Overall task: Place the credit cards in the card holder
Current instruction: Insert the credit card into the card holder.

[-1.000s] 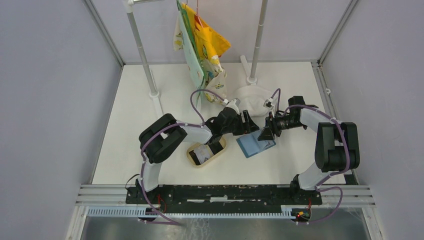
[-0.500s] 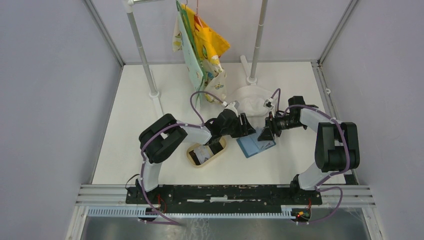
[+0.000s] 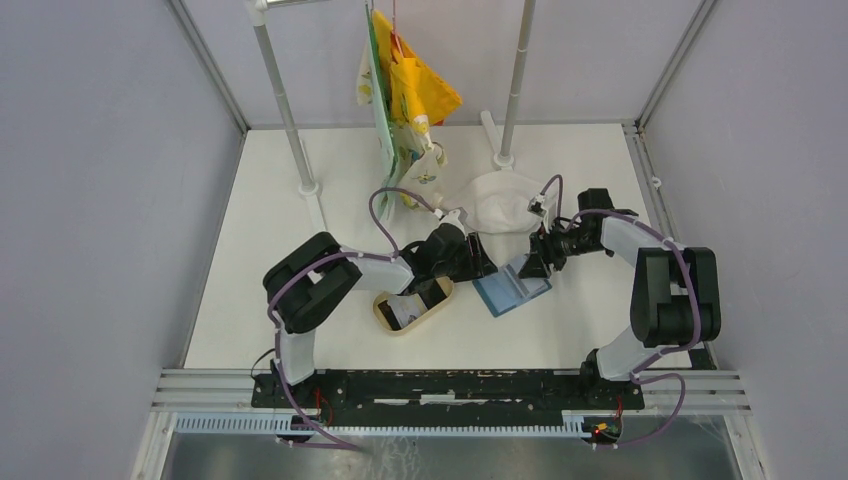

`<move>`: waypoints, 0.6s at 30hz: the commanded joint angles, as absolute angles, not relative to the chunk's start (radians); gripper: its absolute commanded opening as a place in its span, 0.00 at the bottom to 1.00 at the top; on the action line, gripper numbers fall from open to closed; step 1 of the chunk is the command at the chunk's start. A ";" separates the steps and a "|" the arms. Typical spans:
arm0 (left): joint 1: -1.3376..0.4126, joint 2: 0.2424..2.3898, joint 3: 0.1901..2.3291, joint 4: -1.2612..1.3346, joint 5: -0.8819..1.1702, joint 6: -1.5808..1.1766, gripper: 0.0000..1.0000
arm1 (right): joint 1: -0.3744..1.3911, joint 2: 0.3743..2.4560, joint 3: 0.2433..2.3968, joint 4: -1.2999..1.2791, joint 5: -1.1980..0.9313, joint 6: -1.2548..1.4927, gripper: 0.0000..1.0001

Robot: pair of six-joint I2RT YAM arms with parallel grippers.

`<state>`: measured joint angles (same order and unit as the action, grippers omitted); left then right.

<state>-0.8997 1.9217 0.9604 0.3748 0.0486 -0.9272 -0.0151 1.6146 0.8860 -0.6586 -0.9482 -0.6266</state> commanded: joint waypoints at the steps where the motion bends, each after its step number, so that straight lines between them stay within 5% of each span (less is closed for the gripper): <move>1: -0.900 1.860 0.953 0.360 0.006 -0.898 0.58 | -0.013 1.528 0.883 -0.543 -0.800 -0.577 0.61; 7: -0.903 1.847 0.940 0.353 0.003 -0.892 0.52 | -0.014 1.423 0.847 -0.452 -0.674 -0.571 0.59; 18: -0.915 1.736 0.920 0.353 0.003 -0.841 0.48 | 0.070 1.405 0.823 -0.484 -0.864 -0.685 0.22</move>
<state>-0.9058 1.8515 0.9203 0.3298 0.0265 -0.9188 0.0147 1.3907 0.8211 -0.4698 -0.7792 -0.6243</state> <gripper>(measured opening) 0.483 0.258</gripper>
